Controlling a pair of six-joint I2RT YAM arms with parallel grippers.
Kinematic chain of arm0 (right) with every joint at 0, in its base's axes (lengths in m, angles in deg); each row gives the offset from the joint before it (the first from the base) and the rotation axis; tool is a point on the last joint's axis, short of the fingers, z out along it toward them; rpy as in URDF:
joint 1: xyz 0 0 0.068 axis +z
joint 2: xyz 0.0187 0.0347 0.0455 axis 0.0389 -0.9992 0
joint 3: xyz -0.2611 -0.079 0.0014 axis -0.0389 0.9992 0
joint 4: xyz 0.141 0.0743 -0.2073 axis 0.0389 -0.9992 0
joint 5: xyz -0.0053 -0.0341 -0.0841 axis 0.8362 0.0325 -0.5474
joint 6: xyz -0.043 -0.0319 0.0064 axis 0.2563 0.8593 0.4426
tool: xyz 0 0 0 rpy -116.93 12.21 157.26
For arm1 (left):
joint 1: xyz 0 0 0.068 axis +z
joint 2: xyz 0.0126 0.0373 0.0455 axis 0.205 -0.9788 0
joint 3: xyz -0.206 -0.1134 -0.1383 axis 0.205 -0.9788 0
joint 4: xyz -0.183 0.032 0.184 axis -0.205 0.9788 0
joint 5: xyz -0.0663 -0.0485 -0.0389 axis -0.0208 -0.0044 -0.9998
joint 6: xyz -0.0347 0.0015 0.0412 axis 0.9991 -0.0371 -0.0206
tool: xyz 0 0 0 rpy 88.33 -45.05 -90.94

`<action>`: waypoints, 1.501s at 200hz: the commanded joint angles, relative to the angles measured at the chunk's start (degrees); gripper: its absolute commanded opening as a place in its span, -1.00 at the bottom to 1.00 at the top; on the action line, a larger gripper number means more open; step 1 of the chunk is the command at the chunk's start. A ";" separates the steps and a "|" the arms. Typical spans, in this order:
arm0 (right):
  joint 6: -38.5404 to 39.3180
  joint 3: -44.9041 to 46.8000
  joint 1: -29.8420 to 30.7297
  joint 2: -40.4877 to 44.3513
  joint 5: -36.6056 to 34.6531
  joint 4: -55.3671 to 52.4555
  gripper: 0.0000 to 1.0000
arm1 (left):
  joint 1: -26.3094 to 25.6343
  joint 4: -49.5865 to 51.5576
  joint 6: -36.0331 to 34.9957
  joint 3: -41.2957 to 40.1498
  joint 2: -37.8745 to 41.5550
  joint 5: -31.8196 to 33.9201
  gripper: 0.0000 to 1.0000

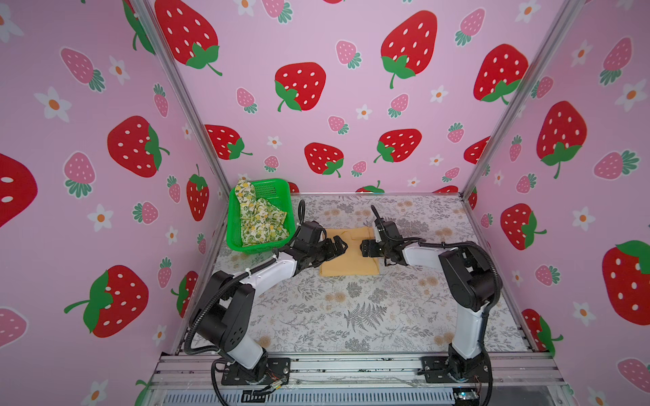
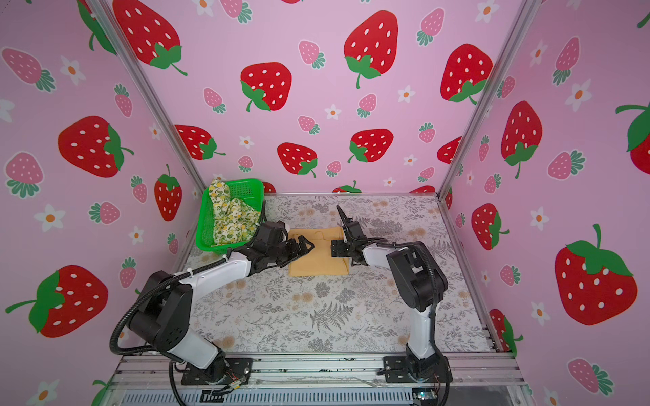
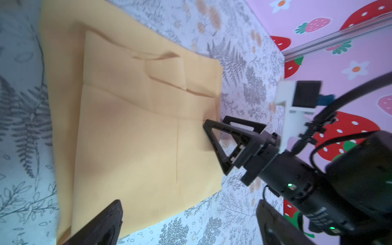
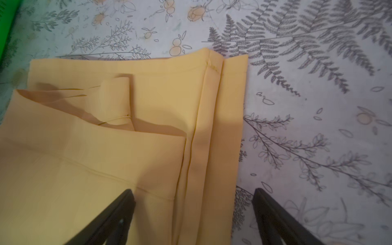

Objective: Fold and stack skirts
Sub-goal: Move the skirt to the top-right of the table.

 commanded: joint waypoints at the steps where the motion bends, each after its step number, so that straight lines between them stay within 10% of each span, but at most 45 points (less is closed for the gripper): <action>1: -0.26 -1.33 0.32 -0.69 0.50 -2.92 0.80 | 0.53 4.54 -1.98 3.54 0.85 1.31 0.98; 98: -2.39 -0.71 3.33 -4.44 -0.98 -4.72 0.36 | 1.88 4.17 -1.43 1.93 4.21 1.75 0.99; 120: -2.46 -0.80 3.28 -4.81 -2.15 -4.96 -0.29 | 2.28 4.63 -1.74 1.57 4.86 1.44 0.98; 175: -0.78 -5.66 1.53 -4.37 -5.87 -9.83 -0.97 | 2.90 2.72 -0.77 -1.35 6.99 0.61 0.99; 300: 16.23 -30.94 -12.92 -8.37 -28.14 -32.07 -1.00 | 3.17 3.57 -2.80 -1.45 11.28 3.07 0.99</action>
